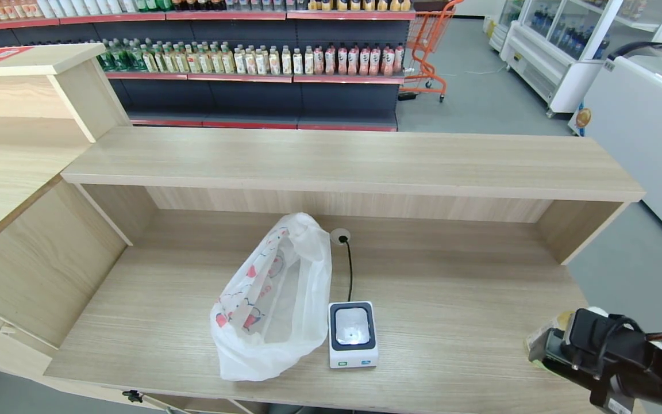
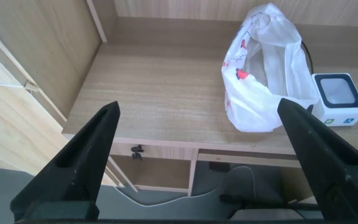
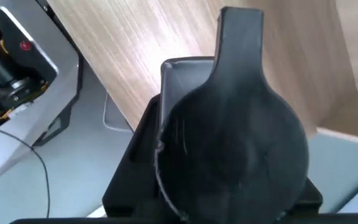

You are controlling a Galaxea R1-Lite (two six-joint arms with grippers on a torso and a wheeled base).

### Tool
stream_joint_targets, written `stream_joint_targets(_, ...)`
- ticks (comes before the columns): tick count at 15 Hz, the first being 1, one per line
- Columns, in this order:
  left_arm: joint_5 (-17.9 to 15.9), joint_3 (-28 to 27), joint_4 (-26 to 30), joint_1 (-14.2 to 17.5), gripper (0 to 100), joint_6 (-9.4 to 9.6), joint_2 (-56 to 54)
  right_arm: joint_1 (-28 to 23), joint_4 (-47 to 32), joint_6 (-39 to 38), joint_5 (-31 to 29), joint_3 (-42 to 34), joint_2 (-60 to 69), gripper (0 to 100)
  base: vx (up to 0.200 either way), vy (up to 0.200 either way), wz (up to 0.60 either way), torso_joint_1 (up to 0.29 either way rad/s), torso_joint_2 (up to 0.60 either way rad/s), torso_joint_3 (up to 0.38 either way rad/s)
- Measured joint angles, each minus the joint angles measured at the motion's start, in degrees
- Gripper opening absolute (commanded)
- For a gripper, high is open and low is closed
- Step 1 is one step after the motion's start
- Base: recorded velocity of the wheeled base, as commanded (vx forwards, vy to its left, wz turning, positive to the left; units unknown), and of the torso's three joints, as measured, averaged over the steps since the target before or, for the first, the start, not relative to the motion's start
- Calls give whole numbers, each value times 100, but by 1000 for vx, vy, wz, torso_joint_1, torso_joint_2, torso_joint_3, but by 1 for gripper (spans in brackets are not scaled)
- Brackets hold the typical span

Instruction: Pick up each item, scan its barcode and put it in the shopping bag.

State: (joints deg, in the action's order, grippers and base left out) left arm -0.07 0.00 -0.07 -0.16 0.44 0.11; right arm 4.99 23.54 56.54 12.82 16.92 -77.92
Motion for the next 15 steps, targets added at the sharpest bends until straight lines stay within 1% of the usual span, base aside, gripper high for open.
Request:
stream_joint_targets(2,2,0,0,0,100,0,0,-78,18,35,226,5,80,0,0,0,0,0,0,0)
stream_joint_targets(4,2,0,0,-5,100,0,0,-358,-26,44,263,-2,111,0,0,0,0,0,0,0)
stream_joint_targets(6,5,0,0,0,100,0,0,-583,-450,59,468,-28,149,0,0,0,0,0,0,0)
stream_joint_targets(7,7,0,0,-2,100,0,0,-666,-516,107,524,-28,179,0,0,0,0,0,0,0)
stream_joint_targets(8,2,0,0,0,100,0,0,-785,-753,258,619,-33,251,0,0,0,0,0,0,0)
stream_joint_targets(9,5,0,0,0,100,0,0,-920,-1083,633,792,-22,386,0,0,0,0,0,0,0)
stream_joint_targets(10,2,0,0,-2,100,0,0,-1005,-1248,1085,1147,-13,505,0,0,0,0,0,0,0)
stream_joint_targets(11,5,0,0,0,100,0,0,-1061,-1213,1556,1577,11,603,0,0,0,0,0,0,0)
stream_joint_targets(12,2,0,0,0,100,0,0,-1113,-1162,1786,1793,20,686,0,0,0,0,0,0,0)
stream_joint_targets(13,5,0,0,0,100,0,0,-1152,-1039,2155,2254,28,742,0,0,0,0,0,0,0)
stream_joint_targets(14,2,0,0,0,100,0,0,-1179,-907,2681,2795,30,769,0,0,0,0,0,0,0)
stream_joint_targets(15,5,0,0,0,100,0,0,-1209,-751,3307,3160,28,736,0,0,0,0,0,0,0)
